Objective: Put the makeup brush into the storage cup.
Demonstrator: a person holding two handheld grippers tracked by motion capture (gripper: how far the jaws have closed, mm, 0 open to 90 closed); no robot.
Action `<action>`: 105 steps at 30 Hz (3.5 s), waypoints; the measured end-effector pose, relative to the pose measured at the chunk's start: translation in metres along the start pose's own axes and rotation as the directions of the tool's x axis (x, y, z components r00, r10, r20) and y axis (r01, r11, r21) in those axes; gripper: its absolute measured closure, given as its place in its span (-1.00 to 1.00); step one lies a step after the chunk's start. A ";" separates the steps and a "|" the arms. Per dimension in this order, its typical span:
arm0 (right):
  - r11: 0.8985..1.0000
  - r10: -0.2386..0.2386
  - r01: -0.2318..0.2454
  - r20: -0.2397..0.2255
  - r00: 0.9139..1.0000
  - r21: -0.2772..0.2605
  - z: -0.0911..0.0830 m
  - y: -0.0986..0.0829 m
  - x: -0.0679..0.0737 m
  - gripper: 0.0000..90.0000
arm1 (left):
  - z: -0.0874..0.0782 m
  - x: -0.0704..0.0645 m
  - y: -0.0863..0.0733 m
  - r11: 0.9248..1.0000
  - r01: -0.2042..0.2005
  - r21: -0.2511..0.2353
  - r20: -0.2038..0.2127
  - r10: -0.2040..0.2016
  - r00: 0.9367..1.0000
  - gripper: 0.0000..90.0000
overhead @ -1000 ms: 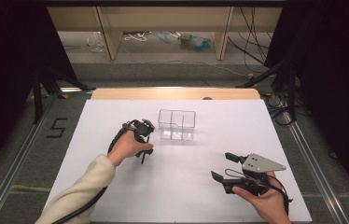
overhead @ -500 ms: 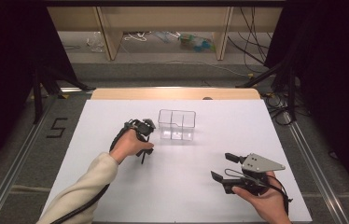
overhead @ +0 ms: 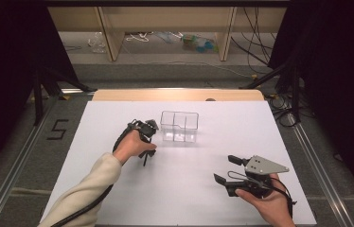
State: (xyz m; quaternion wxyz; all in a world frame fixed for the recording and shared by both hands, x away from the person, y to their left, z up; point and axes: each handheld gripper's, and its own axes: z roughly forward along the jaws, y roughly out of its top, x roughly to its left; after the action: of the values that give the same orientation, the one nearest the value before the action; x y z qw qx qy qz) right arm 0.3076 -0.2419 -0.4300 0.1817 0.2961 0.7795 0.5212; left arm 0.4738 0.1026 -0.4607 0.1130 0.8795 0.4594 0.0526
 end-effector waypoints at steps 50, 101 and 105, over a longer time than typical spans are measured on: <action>1.000 -0.002 0.002 0.005 1.000 0.029 0.000 0.000 0.000 -0.55 | -0.010 0.026 -0.014 0.996 0.083 -0.040 0.052 -0.081 0.995 0.90; 1.000 -0.006 0.006 0.003 1.000 0.026 0.001 0.000 0.000 -0.54 | -0.052 0.042 -0.095 0.607 0.083 -0.790 0.117 0.017 0.993 0.90; 1.000 -0.006 0.006 0.003 1.000 0.025 0.001 0.000 0.000 -0.54 | -0.051 0.041 -0.095 0.589 0.068 -0.805 0.105 0.028 0.994 0.90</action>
State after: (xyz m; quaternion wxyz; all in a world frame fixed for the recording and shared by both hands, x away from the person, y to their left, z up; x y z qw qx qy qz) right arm 0.3081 -0.2413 -0.4305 0.1807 0.2968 0.7865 0.5106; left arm 0.4111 0.1962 -0.4352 0.5240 0.7290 0.3888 0.2070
